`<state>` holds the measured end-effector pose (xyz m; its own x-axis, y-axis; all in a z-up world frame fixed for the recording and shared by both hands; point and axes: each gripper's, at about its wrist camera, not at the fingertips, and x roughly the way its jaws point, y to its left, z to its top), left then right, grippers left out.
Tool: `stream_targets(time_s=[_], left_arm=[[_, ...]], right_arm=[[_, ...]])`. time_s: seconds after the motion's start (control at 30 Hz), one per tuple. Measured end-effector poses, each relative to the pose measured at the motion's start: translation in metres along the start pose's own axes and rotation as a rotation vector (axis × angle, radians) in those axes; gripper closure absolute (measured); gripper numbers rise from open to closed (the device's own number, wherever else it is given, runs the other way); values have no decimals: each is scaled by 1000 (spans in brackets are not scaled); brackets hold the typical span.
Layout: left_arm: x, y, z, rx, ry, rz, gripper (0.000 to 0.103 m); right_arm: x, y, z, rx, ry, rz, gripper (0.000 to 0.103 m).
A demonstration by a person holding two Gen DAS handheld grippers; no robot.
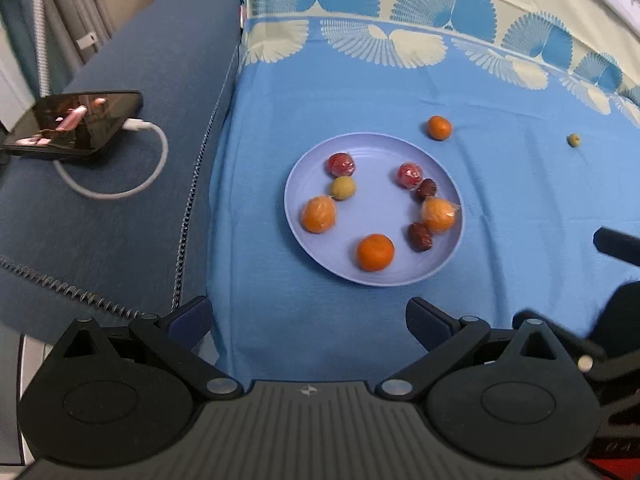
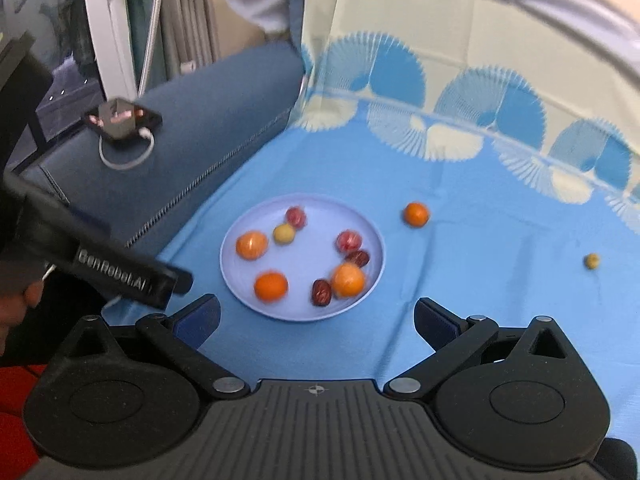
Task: Organize fruits
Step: 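Lift both tools away from the plate toward the last fruits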
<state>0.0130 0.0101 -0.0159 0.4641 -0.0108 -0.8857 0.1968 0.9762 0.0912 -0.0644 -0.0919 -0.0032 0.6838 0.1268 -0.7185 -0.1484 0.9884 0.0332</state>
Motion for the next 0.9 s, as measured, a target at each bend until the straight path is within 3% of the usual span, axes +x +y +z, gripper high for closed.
stream_targets(time_s=[0.33, 0.9], left_arm=[[-44, -17, -20, -8, -73, 7, 0], [-65, -32, -27, 36, -129, 38, 0]], right_arm=[[-50, 1, -16, -29, -99, -38, 1], [-67, 4, -22, -28, -135, -46, 1]])
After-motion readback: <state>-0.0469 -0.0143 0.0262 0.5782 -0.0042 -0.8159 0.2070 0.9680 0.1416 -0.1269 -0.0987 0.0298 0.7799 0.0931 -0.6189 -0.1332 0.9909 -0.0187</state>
